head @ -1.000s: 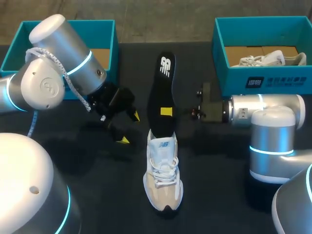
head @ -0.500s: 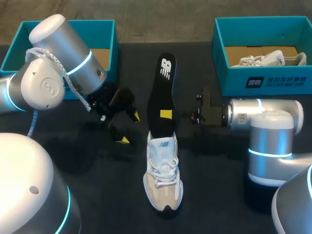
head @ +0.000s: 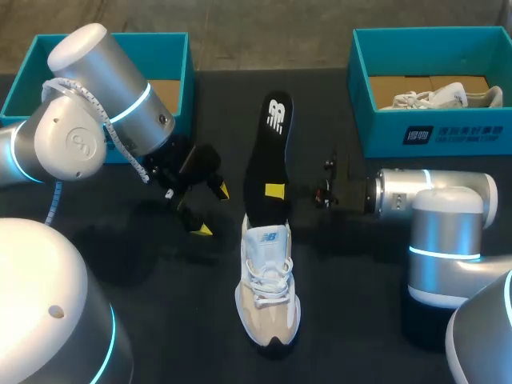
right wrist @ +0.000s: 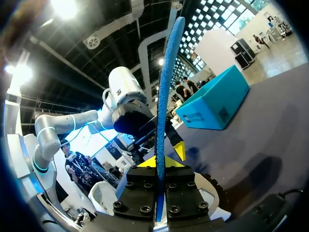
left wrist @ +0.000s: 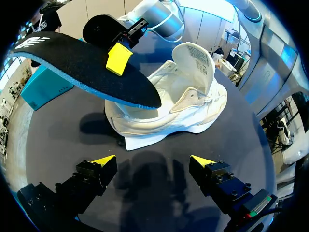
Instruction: Take the shoe out of the shoebox, open the shoe tongue, remove and reinsert the insole, then place the shoe into the shoebox
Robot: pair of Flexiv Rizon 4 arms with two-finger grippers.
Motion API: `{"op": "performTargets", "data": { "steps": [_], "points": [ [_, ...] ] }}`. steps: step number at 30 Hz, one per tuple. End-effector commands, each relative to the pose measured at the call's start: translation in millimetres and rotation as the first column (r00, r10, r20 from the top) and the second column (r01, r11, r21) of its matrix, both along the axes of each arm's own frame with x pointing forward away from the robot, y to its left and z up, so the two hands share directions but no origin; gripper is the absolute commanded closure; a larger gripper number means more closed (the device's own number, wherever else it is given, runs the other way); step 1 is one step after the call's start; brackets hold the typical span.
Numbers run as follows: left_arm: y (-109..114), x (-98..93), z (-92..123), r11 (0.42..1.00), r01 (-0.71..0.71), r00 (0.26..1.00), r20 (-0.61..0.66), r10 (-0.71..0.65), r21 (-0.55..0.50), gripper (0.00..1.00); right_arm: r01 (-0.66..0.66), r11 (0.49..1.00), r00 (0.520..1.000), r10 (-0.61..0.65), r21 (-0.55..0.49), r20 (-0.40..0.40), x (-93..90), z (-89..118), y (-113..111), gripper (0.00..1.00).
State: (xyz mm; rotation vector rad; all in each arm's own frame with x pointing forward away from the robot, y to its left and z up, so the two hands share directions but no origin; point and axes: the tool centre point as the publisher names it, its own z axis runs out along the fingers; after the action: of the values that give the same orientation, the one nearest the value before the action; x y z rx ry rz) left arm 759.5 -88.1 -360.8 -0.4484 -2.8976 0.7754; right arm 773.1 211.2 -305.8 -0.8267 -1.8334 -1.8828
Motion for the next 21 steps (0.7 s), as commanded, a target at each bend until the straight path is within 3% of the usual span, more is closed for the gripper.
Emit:
{"op": "performTargets", "data": {
  "steps": [1,21],
  "points": [
    [-0.3,-0.4,-0.4,1.0,-0.001,1.0,0.002,0.001,0.003,0.0,-0.001,1.0,1.0,0.001,-0.003,-0.003,-1.2,0.3,-0.3,1.0],
    [-0.3,-0.4,-0.4,1.0,-0.001,1.0,0.002,0.001,0.003,0.0,0.002,1.0,1.0,-0.002,0.007,-0.012,-6.1,-8.1,0.5,1.0]
  ]
}}
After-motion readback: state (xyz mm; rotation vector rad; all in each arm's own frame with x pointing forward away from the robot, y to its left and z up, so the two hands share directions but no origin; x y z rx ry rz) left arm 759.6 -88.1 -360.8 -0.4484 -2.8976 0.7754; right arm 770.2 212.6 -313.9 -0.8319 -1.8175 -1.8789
